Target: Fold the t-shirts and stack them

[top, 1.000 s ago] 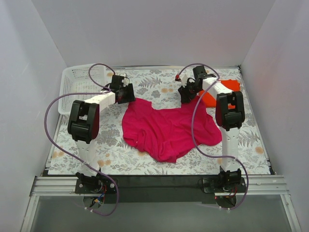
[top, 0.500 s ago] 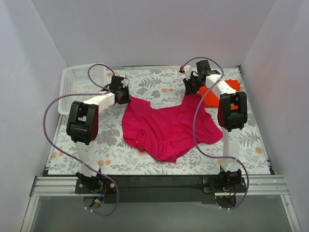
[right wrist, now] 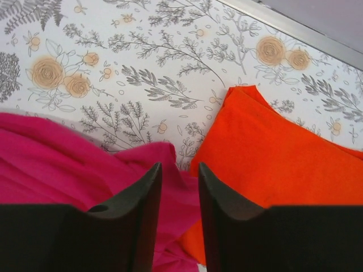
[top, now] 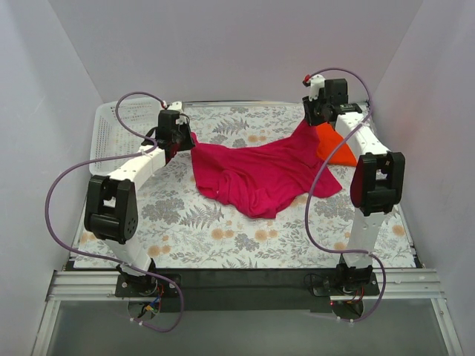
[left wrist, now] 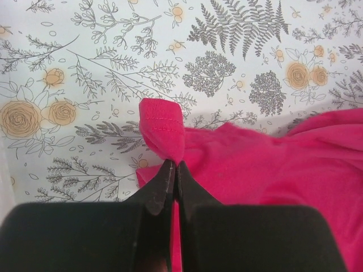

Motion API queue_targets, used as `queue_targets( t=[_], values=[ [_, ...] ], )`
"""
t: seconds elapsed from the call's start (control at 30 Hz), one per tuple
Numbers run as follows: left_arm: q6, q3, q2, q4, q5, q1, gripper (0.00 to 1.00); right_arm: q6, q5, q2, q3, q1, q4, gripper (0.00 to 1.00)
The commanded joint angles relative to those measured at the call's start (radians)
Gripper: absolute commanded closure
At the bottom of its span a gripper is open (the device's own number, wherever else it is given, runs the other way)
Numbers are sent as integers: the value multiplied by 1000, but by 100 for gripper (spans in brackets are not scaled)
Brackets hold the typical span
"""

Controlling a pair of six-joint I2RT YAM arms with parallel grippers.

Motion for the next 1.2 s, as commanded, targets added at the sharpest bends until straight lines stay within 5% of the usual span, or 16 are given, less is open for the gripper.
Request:
queue_targets(
  t=[0.0,0.13,0.3,0.43,0.87,0.97,1.1,1.17],
  values=[
    [15,-8,-23,13,-5,5,100,-27,-79,6,-10,-1,17,65],
    [18,6,6,2,26,5,100,-208,-206,-41,-53,-7,-32,47],
    [21,7,8,-1,31,5,100,-641,-381,-100,-157,-12,-197,45],
    [21,6,3,0,38,5,100,-783,-342,-77,-186,-16,-258,46],
    [23,1,-1,-3,41,5,100,-811,-200,89,-70,-15,-298,52],
    [23,0,-4,-4,41,7,100,-802,-193,106,-56,-15,-299,59],
    [24,-3,-21,-7,38,5,100,-787,-220,54,-84,-15,-296,88],
    [26,-8,-31,-7,32,7,100,-776,-226,23,-105,-16,-295,92]
  ],
)
